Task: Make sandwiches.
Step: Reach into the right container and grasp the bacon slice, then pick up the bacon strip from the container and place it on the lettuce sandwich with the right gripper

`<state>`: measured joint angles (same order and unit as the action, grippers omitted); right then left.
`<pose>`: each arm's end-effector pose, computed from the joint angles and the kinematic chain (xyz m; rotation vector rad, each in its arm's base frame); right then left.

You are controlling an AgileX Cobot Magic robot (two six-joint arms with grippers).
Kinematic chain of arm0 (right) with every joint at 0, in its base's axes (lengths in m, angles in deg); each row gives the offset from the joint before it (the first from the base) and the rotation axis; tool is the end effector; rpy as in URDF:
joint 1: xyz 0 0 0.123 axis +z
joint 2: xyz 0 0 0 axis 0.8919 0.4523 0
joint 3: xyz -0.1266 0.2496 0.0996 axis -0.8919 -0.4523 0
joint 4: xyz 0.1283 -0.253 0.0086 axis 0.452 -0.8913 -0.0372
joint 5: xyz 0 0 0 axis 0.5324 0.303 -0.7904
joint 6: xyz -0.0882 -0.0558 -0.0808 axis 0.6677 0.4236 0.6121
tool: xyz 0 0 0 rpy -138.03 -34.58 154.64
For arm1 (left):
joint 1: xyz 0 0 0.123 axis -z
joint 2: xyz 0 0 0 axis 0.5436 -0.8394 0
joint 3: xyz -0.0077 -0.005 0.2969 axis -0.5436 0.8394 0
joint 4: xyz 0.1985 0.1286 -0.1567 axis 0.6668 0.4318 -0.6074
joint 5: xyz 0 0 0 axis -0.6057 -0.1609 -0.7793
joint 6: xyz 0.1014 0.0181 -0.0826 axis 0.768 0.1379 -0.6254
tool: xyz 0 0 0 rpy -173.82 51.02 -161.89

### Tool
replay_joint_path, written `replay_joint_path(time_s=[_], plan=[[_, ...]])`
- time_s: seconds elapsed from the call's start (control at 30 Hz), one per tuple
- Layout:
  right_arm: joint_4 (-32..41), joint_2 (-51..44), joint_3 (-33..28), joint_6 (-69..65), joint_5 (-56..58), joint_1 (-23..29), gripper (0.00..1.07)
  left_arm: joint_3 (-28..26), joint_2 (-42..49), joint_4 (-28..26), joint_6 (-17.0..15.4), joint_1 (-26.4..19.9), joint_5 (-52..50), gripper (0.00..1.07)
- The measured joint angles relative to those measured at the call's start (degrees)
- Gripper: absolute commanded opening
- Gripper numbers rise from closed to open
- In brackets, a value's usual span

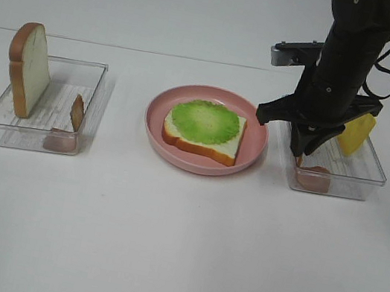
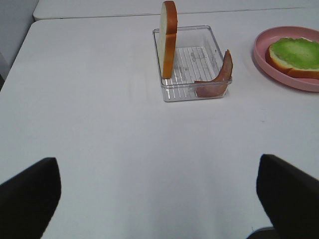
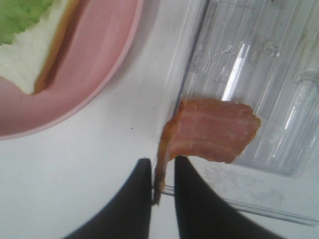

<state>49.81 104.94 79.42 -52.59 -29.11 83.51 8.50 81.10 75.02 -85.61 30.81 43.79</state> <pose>0.4181 0.1505 0.1224 -0.4359 2.9807 -0.0129 0.0437 -0.0060 0.2799 0.0089 2.0317 -0.0297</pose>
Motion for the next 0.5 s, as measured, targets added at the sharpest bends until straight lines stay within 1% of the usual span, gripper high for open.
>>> replay_joint_path(time_s=[0.3,0.5], plan=[[-0.06,0.0,0.0,0.0,0.0,0.0,0.0,0.0,0.0,0.0,0.0,0.0,0.0,1.01],[-2.69,-0.06,0.0,0.0,1.43,0.0,0.0,0.0,0.0,0.0,0.0,0.0,0.0,1.01]])
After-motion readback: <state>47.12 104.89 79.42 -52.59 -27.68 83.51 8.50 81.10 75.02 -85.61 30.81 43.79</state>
